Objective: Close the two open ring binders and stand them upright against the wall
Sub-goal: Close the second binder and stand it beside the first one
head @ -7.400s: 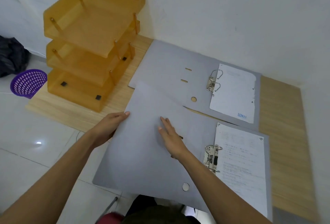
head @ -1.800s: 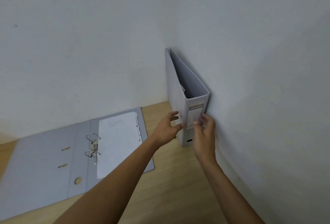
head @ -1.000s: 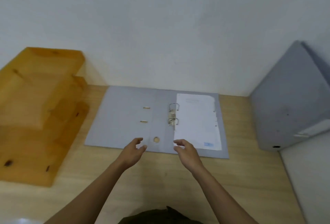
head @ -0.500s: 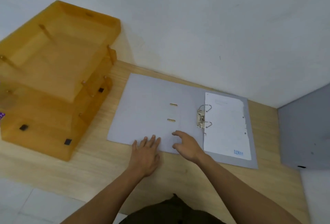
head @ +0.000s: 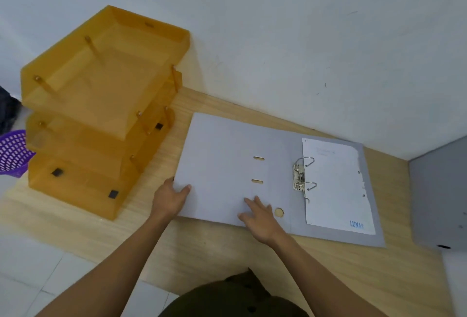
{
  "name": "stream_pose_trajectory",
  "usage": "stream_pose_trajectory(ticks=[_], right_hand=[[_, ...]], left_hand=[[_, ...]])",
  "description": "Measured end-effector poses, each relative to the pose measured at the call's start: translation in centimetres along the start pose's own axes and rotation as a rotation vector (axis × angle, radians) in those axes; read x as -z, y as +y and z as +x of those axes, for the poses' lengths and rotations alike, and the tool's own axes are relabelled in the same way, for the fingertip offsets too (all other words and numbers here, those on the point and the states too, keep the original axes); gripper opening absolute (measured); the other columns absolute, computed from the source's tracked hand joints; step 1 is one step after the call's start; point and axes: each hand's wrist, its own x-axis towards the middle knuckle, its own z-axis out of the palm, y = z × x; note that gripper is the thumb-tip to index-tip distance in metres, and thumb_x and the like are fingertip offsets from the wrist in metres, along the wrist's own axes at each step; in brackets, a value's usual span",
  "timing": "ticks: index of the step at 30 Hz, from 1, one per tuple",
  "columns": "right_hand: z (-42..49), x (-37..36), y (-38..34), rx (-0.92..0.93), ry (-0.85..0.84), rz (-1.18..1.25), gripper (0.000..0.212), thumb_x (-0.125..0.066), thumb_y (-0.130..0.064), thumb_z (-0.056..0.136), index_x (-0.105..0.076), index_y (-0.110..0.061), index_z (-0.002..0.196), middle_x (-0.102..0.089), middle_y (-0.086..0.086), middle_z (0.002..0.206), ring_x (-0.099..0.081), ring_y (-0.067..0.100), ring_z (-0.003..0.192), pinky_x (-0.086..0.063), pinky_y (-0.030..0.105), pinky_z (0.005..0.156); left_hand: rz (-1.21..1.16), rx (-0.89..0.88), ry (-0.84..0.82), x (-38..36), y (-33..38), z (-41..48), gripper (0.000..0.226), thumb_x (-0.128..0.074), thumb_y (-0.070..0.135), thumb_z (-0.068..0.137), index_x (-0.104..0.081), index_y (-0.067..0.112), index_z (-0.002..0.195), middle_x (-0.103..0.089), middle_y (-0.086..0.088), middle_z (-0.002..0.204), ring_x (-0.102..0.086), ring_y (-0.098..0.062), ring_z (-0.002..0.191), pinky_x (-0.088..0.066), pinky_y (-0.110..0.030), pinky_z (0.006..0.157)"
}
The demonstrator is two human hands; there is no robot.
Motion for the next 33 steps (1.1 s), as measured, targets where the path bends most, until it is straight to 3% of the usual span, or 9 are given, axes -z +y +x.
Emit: stream_pose_trajectory(ticks=[5,9,13,18,22,26,29,31,33], right_hand=[[-0.8,-0.5,-2.7,0.071,0.046,0.133,0.069,-0.033,-0.055,0.102,-0.014,-0.026,0.162,0.005,0.003,0.172,0.007,0.023,0.158,-0.003,0.043,0.128],[-1.5,1.2,-6.6,0.196,0.078,0.244,0.069,-0.032,-0.059,0.101,-0.021,-0.027,0.161,-0.008,-0.004,0.171,-0.003,0.012,0.158,-0.006,0.037,0.127],[-2.3,3.7,-10.3,0.308,0.104,0.453,0.059,-0.035,-0.061,0.099,-0.040,-0.037,0.153,-0.034,-0.015,0.162,-0.029,0.010,0.152,-0.025,0.045,0.125],[-3.9,7.8,-12.2,0.331,0.131,0.720,0.049,-0.034,-0.058,0.101,-0.043,-0.046,0.149,-0.042,-0.015,0.149,-0.045,0.024,0.142,-0.044,0.049,0.111],[-5.4,12.0,-11.4,0.363,0.227,0.795,0.052,-0.036,-0.057,0.102,-0.041,-0.041,0.151,-0.048,-0.006,0.151,-0.053,0.028,0.135,-0.047,0.050,0.110],[-6.5,16.4,-8.5,0.278,0.398,0.751,0.076,-0.056,-0.065,0.083,-0.037,-0.039,0.152,-0.051,-0.004,0.152,-0.058,0.027,0.131,-0.052,0.052,0.104],[-7.6,18.3,-5.3,0.223,0.577,0.539,0.091,-0.063,-0.031,0.085,-0.010,-0.040,0.159,-0.037,-0.008,0.159,-0.049,0.019,0.136,-0.045,0.043,0.111],[-8.8,18.5,-2.5,0.198,0.661,0.423,0.095,-0.052,0.000,0.089,-0.001,-0.035,0.161,-0.038,-0.013,0.148,-0.052,0.013,0.115,-0.047,0.026,0.096],[-9.8,18.1,0.5,0.160,0.699,0.385,0.095,-0.047,0.010,0.088,-0.004,-0.032,0.162,-0.041,-0.014,0.134,-0.050,0.010,0.104,-0.047,0.017,0.084]], left_hand=[[-0.163,-0.179,-0.137,3.7,2.3,-2.2,0.049,-0.070,0.033,0.091,-0.057,0.021,0.137,-0.068,-0.006,0.132,-0.068,-0.021,0.101,-0.056,-0.036,0.084],[-0.164,-0.293,-0.180,6.5,5.2,-4.6,0.052,-0.069,0.030,0.093,-0.054,0.026,0.142,-0.068,0.008,0.122,-0.068,-0.016,0.103,-0.059,-0.038,0.084],[-0.067,-0.494,-0.248,9.2,8.8,-6.5,0.035,-0.064,0.025,0.096,-0.059,0.042,0.126,-0.067,0.042,0.094,-0.068,0.009,0.094,-0.051,-0.013,0.070],[-0.223,-0.557,-0.522,6.9,12.9,-7.7,0.050,-0.048,0.051,0.100,-0.044,0.042,0.149,-0.058,0.018,0.144,-0.059,-0.007,0.129,-0.047,-0.036,0.108],[-0.493,-0.484,-0.695,1.0,15.2,-9.8,0.063,-0.021,0.061,0.102,-0.033,0.034,0.157,-0.048,0.003,0.156,-0.050,-0.011,0.140,-0.037,-0.040,0.119],[-0.437,-0.511,-0.723,-5.6,16.8,-10.2,0.053,-0.012,0.053,0.106,-0.020,0.043,0.157,-0.018,0.014,0.169,-0.015,-0.005,0.156,-0.012,-0.035,0.128],[-0.145,-0.519,-0.699,-10.0,15.9,-9.8,0.055,-0.016,0.051,0.105,0.001,0.042,0.157,0.014,0.009,0.170,0.015,-0.017,0.157,0.004,-0.049,0.127],[0.054,-0.517,-0.665,-12.2,14.6,-9.0,0.062,-0.024,0.052,0.105,0.003,0.037,0.160,0.017,0.006,0.170,0.018,-0.024,0.157,0.004,-0.055,0.125],[0.128,-0.456,-0.623,-13.2,13.7,-8.3,0.067,-0.032,0.049,0.105,-0.001,0.031,0.161,0.015,0.002,0.170,0.016,-0.028,0.157,0.002,-0.053,0.126]])
